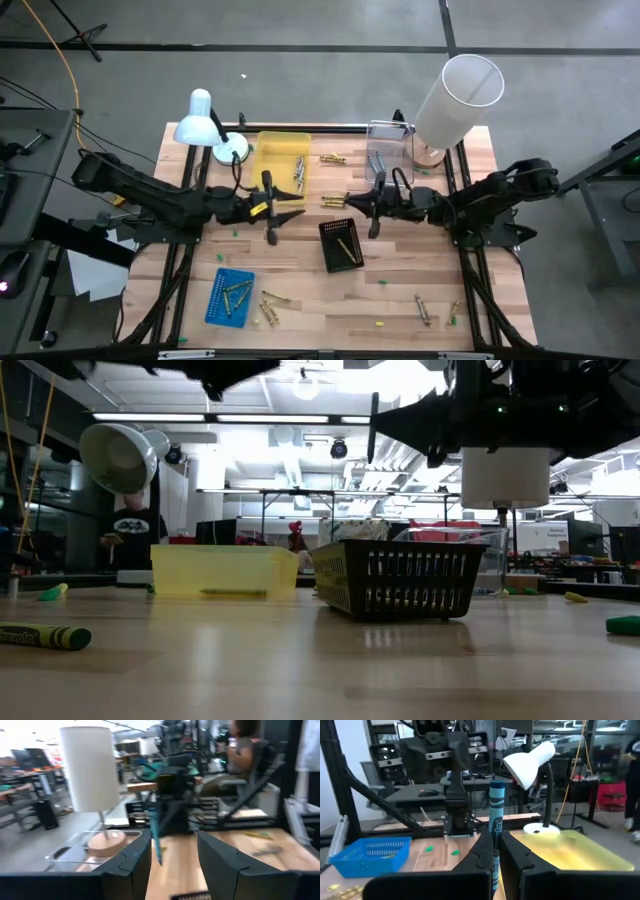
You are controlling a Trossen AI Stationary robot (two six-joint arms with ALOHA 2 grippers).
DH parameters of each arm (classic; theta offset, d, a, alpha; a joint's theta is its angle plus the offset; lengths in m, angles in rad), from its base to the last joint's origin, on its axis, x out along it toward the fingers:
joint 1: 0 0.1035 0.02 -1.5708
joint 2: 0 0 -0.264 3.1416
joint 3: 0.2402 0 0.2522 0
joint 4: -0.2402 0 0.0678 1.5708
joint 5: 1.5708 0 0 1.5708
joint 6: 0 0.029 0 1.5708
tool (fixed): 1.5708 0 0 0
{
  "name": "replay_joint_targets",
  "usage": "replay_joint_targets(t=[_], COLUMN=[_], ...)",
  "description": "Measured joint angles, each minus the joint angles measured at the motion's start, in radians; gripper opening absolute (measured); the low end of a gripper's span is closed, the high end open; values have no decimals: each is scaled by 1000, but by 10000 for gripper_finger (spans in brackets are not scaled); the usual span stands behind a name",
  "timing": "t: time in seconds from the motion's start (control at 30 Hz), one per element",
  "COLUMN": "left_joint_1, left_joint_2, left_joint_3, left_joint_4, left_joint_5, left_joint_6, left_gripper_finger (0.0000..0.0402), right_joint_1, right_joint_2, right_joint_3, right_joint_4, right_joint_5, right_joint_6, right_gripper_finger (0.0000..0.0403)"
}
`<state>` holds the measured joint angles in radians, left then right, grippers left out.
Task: Sort crayons
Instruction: Put the blue crayon into the transparent bin
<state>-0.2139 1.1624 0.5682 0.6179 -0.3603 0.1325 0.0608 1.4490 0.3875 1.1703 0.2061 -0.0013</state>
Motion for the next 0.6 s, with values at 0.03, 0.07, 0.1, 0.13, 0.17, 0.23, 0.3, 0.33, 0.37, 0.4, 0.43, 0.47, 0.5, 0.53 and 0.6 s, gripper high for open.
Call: replay_joint_targets(t=[0.03,0.07,0.1,0.13,0.17,0.23,0.3,0.33,0.37,0.4,0.43,0.47,0.5,0.53,0.6], left_joint_1=[18,35,51,66,79,101,114,118,119,118,118,116,113,111,105], left_joint_2=[28,53,79,106,127,156,168,168,166,161,156,146,135,125,102], left_joint_3=[0,0,0,0,0,-1,-1,-1,-1,0,0,0,0,0,0], left_joint_4=[30,41,53,71,77,101,128,133,138,135,132,120,107,96,57], left_joint_5=[0,0,0,10,21,61,100,114,121,122,123,123,122,122,122], left_joint_6=[-2,-18,-36,-56,-75,-99,-106,-109,-111,-111,-109,-105,-105,-105,-104], left_gripper_finger=[145,145,145,145,145,145,145,145,145,145,145,145,145,145,145], right_joint_1=[-3,-5,-5,-5,-4,-2,-2,-2,-2,-2,-2,-1,-1,-1,-2], right_joint_2=[0,0,0,0,0,0,0,0,0,0,0,0,0,0,0], right_joint_3=[8,14,18,20,22,24,24,24,24,24,24,24,24,24,24], right_joint_4=[-11,-23,-36,-45,-50,-52,-49,-45,-44,-45,-45,-45,-50,-59,-89], right_joint_5=[-7,-14,-17,-19,-21,-35,-46,-51,-51,-51,-46,-22,23,83,238], right_joint_6=[-13,-18,-18,-17,-18,-18,-17,-14,-13,-14,-15,-17,-17,-16,-16], right_gripper_finger=[0,0,0,0,0,0,0,0,0,0,0,0,0,0,0])
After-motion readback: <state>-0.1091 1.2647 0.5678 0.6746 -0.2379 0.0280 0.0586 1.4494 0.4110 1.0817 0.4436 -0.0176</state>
